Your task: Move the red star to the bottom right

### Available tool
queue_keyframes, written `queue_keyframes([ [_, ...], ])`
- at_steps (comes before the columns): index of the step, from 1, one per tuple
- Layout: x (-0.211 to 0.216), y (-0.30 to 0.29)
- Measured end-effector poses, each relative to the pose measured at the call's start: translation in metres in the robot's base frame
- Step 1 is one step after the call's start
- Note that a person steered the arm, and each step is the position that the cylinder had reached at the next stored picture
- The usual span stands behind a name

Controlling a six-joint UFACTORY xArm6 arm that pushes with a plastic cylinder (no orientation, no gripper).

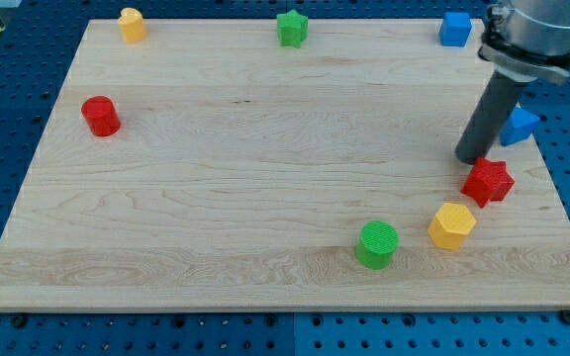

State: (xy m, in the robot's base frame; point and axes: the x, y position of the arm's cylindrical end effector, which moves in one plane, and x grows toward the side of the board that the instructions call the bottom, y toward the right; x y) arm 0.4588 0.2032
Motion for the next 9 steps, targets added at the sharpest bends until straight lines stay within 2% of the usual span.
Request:
queue_keyframes([
  [3,0.033,0.011],
  [5,0.019,0.029],
  [6,0.019,0.007],
  [8,0.058,0.007],
  [9,0.064,0.014],
])
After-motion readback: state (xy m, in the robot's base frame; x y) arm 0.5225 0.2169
